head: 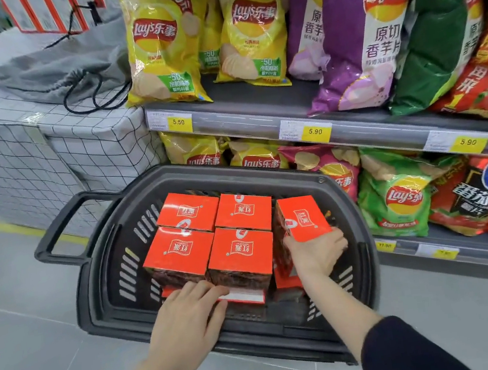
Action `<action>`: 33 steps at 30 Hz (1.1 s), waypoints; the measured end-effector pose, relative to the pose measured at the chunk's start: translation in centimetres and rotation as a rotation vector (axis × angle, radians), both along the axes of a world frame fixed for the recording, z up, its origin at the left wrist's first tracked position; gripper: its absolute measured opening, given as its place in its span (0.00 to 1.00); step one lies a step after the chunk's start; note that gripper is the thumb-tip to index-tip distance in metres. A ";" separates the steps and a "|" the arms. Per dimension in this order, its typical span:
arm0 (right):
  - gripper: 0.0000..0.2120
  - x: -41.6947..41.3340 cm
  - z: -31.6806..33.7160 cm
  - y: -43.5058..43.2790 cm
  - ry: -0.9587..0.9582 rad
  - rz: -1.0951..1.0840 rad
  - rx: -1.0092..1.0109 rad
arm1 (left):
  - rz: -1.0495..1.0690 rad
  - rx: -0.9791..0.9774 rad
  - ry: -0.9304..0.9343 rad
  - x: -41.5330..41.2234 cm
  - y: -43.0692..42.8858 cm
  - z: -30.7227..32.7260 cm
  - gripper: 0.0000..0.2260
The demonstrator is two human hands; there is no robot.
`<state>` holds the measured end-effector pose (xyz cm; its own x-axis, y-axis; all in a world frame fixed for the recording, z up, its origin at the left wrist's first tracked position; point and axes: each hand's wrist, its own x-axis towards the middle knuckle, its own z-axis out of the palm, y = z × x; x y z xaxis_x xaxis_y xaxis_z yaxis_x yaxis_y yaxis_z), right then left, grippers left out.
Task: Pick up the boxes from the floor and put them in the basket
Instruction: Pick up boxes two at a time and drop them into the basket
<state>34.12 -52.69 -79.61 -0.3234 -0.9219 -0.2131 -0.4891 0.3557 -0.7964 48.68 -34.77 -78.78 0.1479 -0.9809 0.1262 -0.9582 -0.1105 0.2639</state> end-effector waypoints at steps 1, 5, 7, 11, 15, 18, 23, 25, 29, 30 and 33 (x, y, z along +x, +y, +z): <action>0.42 0.3 -0.5 0.2 0.009 -0.002 0.001 | -0.003 0.002 0.004 0.0 -0.1 -0.1 0.15; 0.45 1.1 -1.8 1.2 0.030 0.012 0.029 | -0.008 -0.005 0.008 0.1 -0.3 -0.2 0.13; 0.47 1.2 -2.1 1.0 0.075 0.038 0.064 | -0.006 0.006 0.014 0.0 -0.3 -0.1 0.13; 0.51 0.4 -1.9 0.2 0.181 0.182 0.205 | 0.007 0.074 0.051 0.1 -0.4 0.2 0.14; 0.57 -1.2 1.6 -0.8 0.336 0.459 0.333 | 0.049 0.269 0.230 1.0 -1.2 2.6 0.31; 0.48 -2.1 7.5 -2.0 0.296 0.741 0.278 | 0.065 0.313 0.281 2.4 -2.2 7.4 0.46; 0.41 -3.6 23.2 -3.4 0.227 1.049 0.201 | 0.099 0.365 0.299 3.5 -4.9 21.2 0.42; 0.39 -4.8 30.0 -3.6 0.250 1.099 0.175 | 0.084 0.382 0.255 3.4 -5.9 27.7 0.37; 0.39 -8.2 42.2 -2.9 0.281 1.099 0.179 | 0.019 0.455 0.164 2.0 -7.0 40.6 0.39; 0.39 -9.4 45.0 -2.5 0.307 1.107 0.169 | -0.004 0.470 0.163 1.4 -7.2 43.4 0.40; 0.37 -13.7 53.0 -0.9 0.354 1.109 0.140 | -0.113 0.486 0.111 -1.0 -7.9 51.0 0.40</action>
<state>20.44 -53.55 -26.60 0.5807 -0.7121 -0.3946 -0.7732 -0.3309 -0.5410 47.73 -42.62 -27.79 0.0244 -0.9331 -0.3588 -0.9403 -0.1433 0.3088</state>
